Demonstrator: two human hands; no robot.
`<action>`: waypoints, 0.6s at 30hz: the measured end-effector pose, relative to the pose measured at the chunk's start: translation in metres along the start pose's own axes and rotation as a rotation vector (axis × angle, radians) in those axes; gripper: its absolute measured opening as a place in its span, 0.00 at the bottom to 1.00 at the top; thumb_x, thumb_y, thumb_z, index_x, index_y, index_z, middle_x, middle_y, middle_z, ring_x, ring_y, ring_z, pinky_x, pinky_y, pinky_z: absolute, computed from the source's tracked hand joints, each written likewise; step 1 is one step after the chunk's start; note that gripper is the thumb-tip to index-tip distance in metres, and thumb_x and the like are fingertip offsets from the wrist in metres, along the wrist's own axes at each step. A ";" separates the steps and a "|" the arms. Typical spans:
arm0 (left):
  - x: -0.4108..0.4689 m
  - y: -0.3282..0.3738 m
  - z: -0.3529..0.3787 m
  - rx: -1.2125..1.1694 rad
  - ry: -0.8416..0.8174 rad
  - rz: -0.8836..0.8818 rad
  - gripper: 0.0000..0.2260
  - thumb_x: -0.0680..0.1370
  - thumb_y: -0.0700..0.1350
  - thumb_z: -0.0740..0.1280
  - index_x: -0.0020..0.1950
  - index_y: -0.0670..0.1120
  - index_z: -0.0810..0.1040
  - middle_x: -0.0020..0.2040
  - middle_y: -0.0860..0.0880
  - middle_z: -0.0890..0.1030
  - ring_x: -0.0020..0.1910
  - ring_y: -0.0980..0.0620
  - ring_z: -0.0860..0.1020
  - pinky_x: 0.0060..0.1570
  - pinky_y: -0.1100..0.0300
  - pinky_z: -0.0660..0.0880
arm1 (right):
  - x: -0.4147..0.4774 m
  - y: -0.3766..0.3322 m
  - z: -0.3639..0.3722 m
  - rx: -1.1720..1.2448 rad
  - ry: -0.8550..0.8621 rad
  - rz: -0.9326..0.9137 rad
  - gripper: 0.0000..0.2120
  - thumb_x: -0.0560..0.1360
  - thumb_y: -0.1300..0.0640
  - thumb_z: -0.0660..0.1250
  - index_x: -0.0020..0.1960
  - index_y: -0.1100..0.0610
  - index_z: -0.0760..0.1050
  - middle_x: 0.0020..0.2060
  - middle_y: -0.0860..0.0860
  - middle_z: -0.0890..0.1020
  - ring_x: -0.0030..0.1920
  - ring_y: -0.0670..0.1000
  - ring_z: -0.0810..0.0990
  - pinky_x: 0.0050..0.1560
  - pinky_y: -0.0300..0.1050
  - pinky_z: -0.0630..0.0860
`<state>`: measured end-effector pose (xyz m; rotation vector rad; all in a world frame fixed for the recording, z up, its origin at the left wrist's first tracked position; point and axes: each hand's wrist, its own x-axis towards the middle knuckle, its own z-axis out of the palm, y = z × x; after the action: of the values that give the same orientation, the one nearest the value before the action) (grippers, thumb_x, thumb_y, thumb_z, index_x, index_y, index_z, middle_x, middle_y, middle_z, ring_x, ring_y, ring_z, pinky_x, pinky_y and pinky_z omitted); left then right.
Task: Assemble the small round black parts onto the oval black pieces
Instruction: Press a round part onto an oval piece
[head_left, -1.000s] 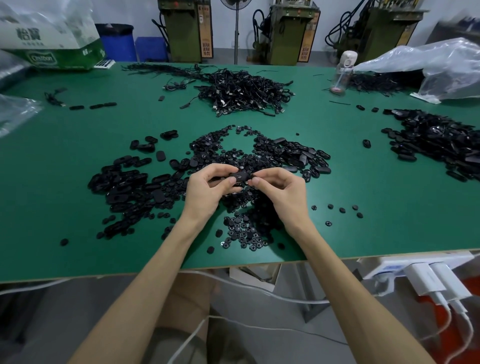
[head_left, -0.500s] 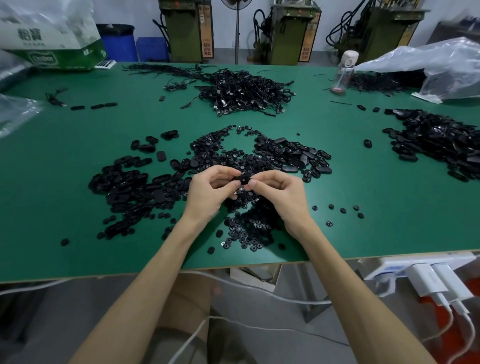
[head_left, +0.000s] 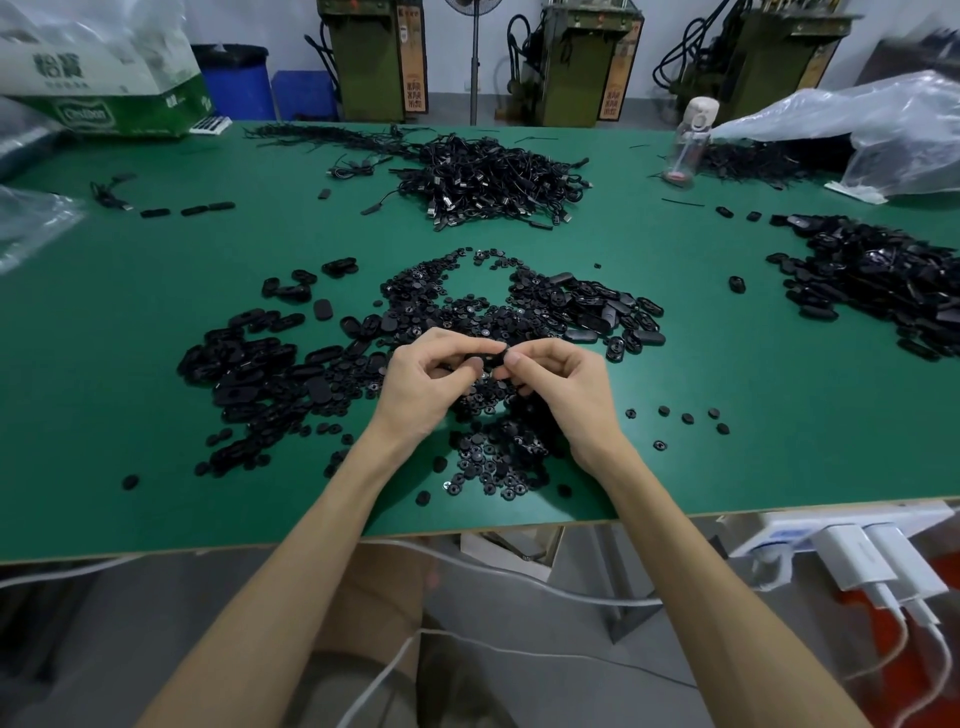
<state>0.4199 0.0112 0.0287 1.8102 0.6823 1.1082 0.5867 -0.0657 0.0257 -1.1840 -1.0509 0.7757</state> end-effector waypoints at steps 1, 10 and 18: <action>0.000 0.000 0.000 0.002 -0.002 0.002 0.13 0.79 0.32 0.70 0.57 0.46 0.87 0.53 0.44 0.82 0.46 0.35 0.80 0.46 0.38 0.80 | 0.000 0.000 0.000 0.000 0.000 0.004 0.03 0.78 0.61 0.73 0.50 0.60 0.84 0.40 0.54 0.88 0.40 0.44 0.84 0.43 0.35 0.78; 0.000 0.004 0.002 0.028 -0.017 0.000 0.11 0.78 0.30 0.70 0.55 0.43 0.86 0.53 0.46 0.83 0.46 0.53 0.83 0.46 0.61 0.80 | 0.000 0.001 0.001 -0.066 -0.031 0.007 0.04 0.78 0.61 0.73 0.50 0.62 0.84 0.40 0.54 0.88 0.41 0.45 0.85 0.44 0.34 0.77; -0.001 0.003 0.003 0.052 -0.019 -0.018 0.10 0.78 0.30 0.69 0.51 0.44 0.85 0.52 0.45 0.83 0.46 0.47 0.84 0.47 0.52 0.82 | 0.000 0.000 0.000 -0.057 -0.027 0.005 0.02 0.78 0.62 0.73 0.49 0.61 0.84 0.40 0.54 0.88 0.42 0.46 0.86 0.44 0.34 0.77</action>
<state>0.4221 0.0080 0.0307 1.8523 0.7212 1.0692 0.5868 -0.0656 0.0259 -1.2280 -1.0994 0.7720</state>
